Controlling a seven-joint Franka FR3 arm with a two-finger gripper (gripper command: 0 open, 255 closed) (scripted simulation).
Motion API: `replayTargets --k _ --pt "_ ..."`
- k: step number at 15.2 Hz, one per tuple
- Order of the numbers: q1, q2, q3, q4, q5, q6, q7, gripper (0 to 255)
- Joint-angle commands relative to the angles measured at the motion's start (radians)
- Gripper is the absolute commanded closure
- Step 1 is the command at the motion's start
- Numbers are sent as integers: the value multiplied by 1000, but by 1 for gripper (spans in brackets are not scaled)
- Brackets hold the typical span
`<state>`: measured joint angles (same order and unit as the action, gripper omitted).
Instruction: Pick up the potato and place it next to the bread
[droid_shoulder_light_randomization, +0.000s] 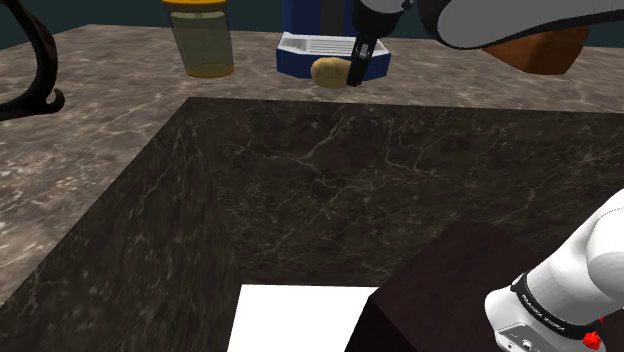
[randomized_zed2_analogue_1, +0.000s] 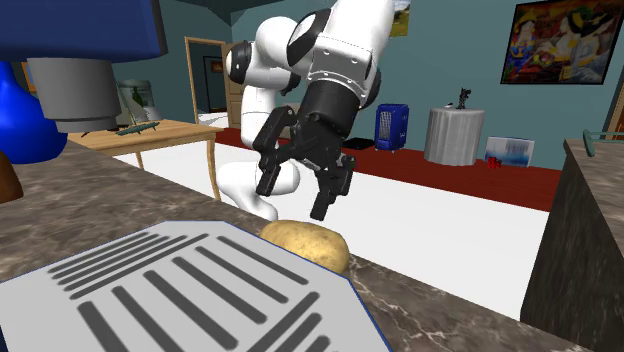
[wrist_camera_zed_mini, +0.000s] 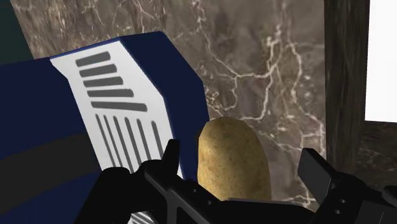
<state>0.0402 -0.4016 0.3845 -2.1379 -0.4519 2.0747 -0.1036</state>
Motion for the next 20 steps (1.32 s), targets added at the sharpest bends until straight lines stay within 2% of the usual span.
replayTargets --k 1,8,16,17,20 --pt "-3 31 32 26 -48 16 10 0" --pt "-28 78 19 -14 -89 103 33 0" --pt "-28 78 19 -14 -89 103 33 0" --pt "-28 78 19 -14 -89 103 33 255" --pt "-28 78 19 -14 -89 103 33 255"
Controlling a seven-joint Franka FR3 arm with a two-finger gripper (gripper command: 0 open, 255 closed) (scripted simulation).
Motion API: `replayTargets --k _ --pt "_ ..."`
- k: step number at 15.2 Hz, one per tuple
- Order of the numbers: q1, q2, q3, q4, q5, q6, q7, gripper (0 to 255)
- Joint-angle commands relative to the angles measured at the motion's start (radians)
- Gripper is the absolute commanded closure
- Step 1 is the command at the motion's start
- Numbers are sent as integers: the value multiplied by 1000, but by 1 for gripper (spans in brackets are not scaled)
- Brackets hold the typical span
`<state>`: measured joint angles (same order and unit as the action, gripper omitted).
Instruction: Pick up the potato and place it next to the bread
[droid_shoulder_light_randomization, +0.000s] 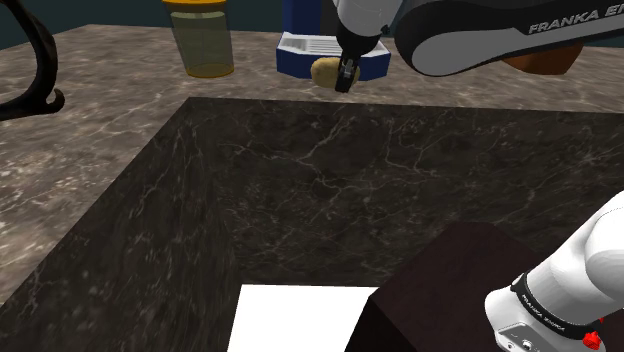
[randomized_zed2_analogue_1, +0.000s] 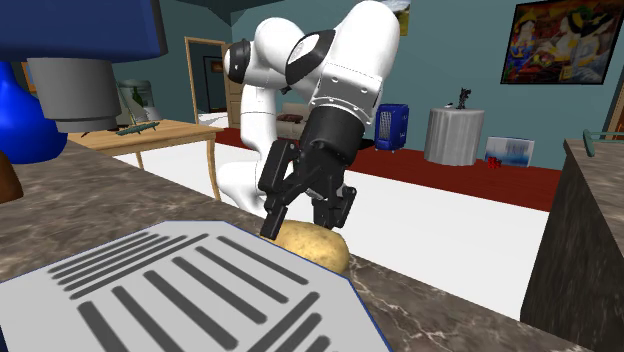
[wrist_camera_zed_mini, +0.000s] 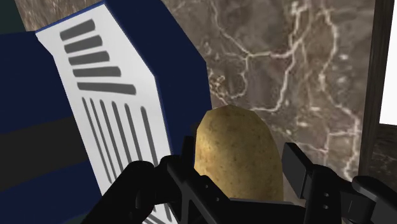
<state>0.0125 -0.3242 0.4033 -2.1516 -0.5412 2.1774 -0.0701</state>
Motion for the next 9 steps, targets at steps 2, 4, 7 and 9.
replayTargets --k 2,4,7,9 --pt "0 0 0 0 0 0 0 255" --pt "0 0 0 0 0 0 0 255" --pt "1 -1 -1 11 5 -10 -8 255" --pt "2 -3 -3 34 13 -32 -24 255"
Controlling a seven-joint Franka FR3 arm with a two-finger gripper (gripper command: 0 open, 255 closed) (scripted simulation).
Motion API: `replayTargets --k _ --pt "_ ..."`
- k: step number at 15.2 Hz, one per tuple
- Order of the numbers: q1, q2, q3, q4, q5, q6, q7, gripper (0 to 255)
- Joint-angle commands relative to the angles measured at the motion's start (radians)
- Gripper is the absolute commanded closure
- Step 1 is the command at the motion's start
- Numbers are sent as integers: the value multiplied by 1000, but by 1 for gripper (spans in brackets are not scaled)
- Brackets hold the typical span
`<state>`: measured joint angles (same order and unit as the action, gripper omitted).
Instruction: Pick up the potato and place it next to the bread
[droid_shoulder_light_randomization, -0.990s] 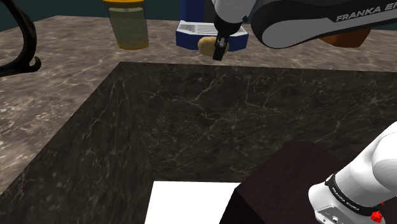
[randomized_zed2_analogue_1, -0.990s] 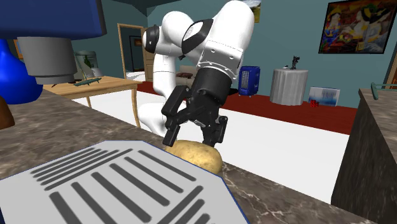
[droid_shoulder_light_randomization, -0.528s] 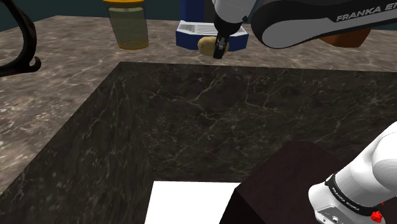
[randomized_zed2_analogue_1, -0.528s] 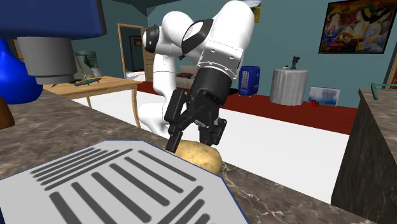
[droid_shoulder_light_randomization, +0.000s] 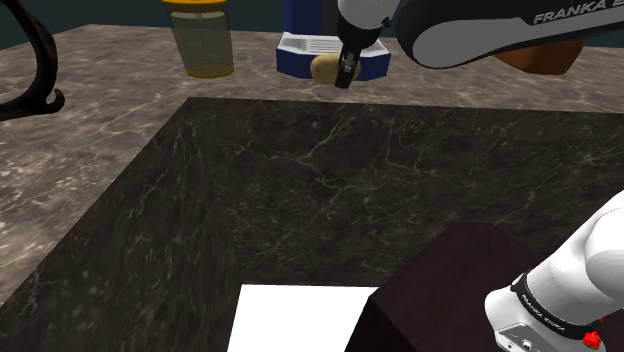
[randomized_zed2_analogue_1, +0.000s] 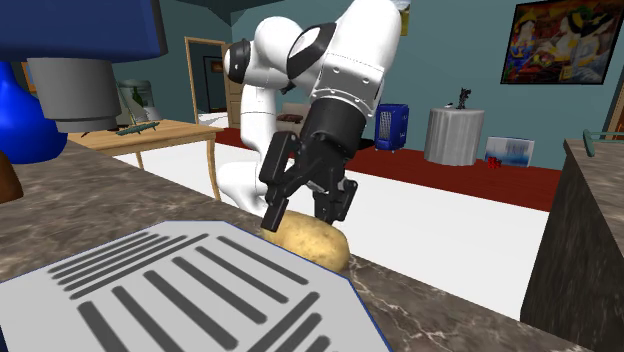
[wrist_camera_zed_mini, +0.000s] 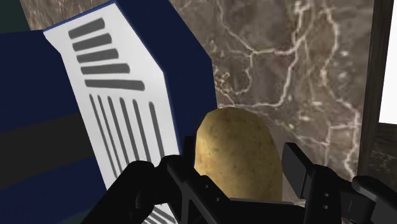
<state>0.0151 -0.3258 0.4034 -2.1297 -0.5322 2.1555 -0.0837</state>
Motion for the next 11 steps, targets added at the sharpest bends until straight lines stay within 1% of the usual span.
replayTargets --k 1,11 --pt "0 -2 -4 24 8 -21 -18 255" --pt "1 4 -6 155 40 -131 -88 255"
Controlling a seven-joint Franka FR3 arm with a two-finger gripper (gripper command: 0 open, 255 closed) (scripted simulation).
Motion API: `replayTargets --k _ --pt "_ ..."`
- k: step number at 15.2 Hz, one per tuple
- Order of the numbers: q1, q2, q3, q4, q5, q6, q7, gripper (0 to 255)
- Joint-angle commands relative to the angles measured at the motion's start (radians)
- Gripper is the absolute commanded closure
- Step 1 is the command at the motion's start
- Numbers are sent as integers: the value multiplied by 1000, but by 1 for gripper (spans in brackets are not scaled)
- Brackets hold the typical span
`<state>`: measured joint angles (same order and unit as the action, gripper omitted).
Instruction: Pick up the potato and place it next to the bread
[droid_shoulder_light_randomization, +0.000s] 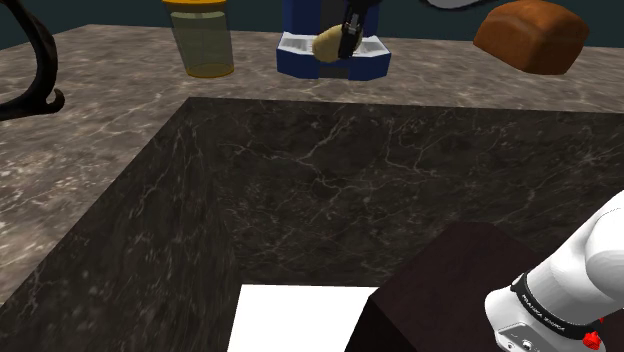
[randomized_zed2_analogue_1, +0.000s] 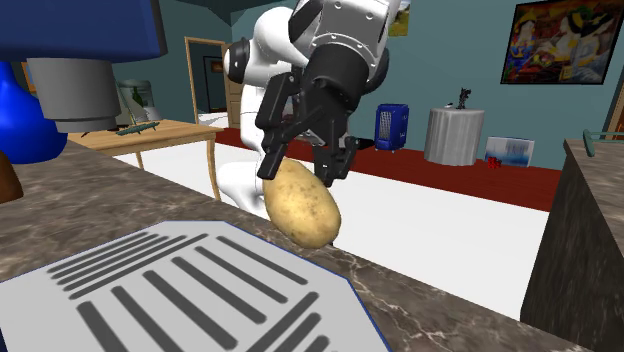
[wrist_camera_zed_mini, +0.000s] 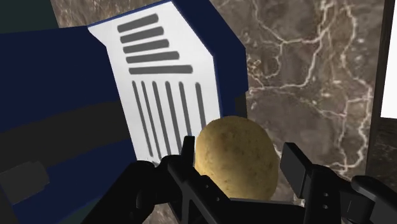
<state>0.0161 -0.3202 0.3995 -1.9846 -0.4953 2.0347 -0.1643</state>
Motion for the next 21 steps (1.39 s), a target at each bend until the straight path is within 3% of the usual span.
replayTargets --k 1,21 --pt "0 0 -2 24 5 -21 -14 255" --pt "-8 85 21 368 12 -265 -124 255"
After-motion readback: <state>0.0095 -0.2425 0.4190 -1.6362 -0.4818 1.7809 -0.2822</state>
